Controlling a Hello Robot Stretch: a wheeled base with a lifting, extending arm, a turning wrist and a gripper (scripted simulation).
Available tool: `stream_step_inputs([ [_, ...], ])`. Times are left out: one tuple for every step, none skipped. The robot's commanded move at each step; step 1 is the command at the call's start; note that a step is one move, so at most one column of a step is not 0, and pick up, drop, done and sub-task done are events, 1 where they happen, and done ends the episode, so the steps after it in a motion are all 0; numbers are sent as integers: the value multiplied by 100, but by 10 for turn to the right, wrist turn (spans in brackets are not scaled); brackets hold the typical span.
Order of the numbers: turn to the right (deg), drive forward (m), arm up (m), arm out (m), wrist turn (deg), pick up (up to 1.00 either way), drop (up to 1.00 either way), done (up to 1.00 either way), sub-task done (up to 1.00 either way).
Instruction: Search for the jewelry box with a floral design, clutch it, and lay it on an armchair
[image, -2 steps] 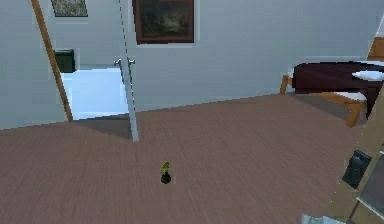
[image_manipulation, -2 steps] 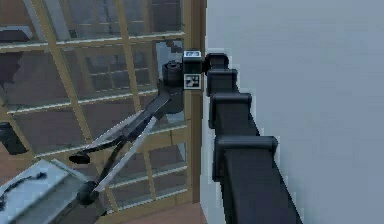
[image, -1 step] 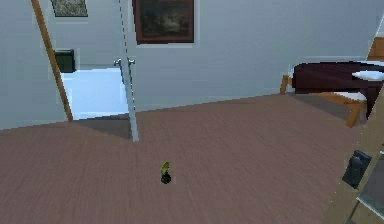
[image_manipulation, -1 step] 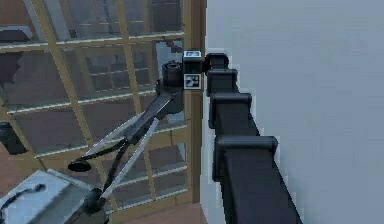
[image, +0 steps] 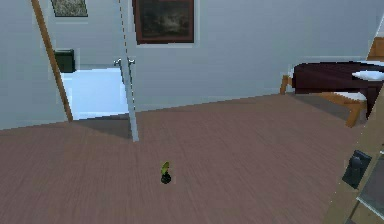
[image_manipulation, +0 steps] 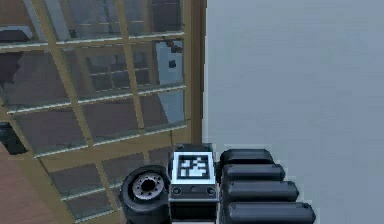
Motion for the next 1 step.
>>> stream_step_inputs([
  [-180, 0, 0, 0, 0, 0, 0, 0, 0],
])
